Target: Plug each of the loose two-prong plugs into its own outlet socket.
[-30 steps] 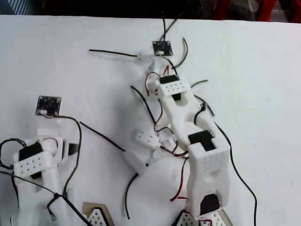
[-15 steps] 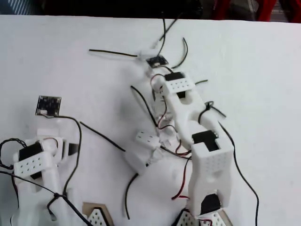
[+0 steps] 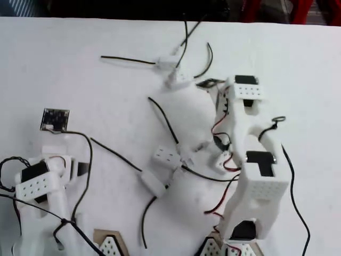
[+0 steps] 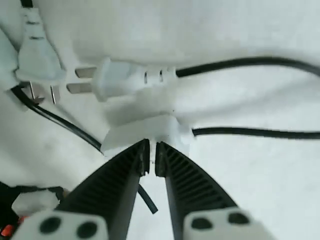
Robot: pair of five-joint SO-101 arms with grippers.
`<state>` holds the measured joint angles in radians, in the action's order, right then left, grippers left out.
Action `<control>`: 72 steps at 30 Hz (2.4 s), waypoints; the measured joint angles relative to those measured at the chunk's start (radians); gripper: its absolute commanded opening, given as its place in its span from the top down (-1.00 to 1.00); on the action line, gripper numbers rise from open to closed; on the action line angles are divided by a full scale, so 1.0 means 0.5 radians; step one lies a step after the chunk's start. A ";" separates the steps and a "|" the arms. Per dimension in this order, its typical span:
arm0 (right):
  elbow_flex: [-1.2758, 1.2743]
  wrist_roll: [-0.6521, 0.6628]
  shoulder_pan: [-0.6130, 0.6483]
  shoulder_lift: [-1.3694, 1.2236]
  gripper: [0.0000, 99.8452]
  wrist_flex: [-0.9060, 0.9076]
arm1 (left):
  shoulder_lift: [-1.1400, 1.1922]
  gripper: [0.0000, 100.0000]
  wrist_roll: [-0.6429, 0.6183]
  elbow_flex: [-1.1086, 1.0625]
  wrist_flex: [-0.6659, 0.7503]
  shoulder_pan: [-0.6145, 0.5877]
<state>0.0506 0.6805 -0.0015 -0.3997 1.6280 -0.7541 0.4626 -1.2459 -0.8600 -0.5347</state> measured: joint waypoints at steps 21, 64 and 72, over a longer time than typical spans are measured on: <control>0.000 -2.044 0.534 0.301 0.54 -0.003 | 0.000 0.38 0.000 0.000 0.000 0.000; 0.046 -0.942 0.448 -0.239 0.88 -0.166 | 0.000 0.38 0.000 0.000 0.000 0.000; 0.377 -0.933 0.442 -0.448 0.86 0.098 | 0.000 0.38 0.000 0.000 0.000 0.000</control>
<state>0.2394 0.2140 0.2194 -0.6237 1.6771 -0.7541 0.4626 -1.2459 -0.8600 -0.5347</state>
